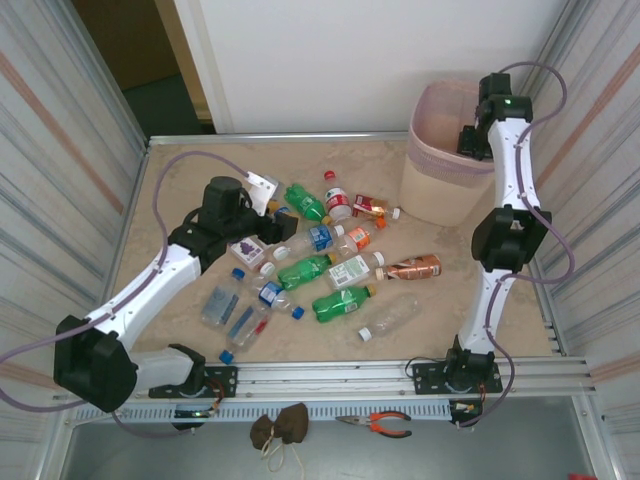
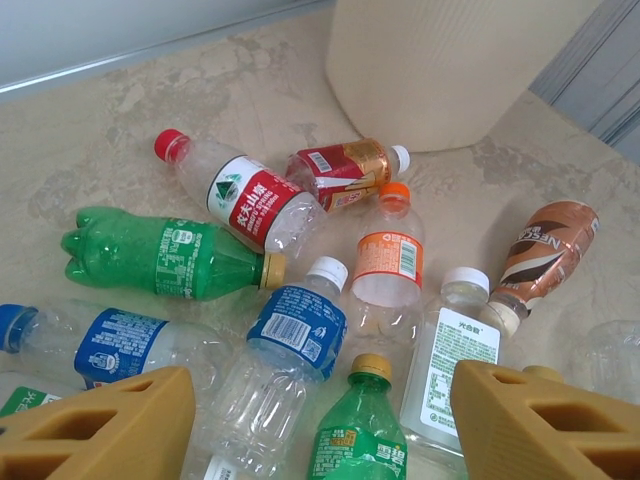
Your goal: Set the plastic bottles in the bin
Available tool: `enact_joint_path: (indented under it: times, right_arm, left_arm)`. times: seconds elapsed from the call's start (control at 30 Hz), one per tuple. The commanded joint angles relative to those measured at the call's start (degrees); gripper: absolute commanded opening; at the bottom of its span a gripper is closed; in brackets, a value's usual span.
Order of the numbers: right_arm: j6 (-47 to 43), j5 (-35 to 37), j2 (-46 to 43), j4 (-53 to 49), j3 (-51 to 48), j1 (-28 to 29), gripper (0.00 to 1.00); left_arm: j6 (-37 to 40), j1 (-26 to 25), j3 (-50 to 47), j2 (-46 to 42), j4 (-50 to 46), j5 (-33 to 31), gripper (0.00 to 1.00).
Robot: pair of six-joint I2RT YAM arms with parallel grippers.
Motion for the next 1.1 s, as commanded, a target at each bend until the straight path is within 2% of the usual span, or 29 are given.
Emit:
enact_joint_path:
  times: [0.0,0.13,0.33,0.43,0.63,0.83,1.07]
  right_arm:
    - [-1.94,2.83,-4.48,-3.7,-0.74,-0.04,0.63]
    - [-2.7,2.25,-6.03,-4.28,-0.65,-0.2,0.63]
    - [1.59,-12.76,-5.15,-4.09,1.95,-0.19,0.63]
    - [5.11,-16.97,-1.31,-6.06,6.55,0.45,0.63]
    - [8.29,-23.63,4.15,-3.85,10.25,1.64,0.64]
    - [6.02,-31.95,7.53,-4.79,11.51,2.49,0.67]
    - [1.38,-33.68,8.33,-12.29,10.12,3.94,0.68]
  left_arm:
    - [-0.98,0.36,0.12,0.49,1.49,1.72,0.68]
    - [-1.3,0.28,0.33,0.61,1.51,2.09,0.68]
    - [-1.65,0.32,-0.02,0.22,1.47,1.94,0.68]
    - [-2.22,0.27,-0.54,-0.14,1.7,1.67,0.68]
    - [-2.8,0.18,-1.67,-1.27,1.92,1.28,0.68]
    - [-2.72,0.22,-2.98,-2.67,2.14,0.05,0.68]
    - [-2.82,0.21,-3.23,-2.21,2.33,-0.4,0.68]
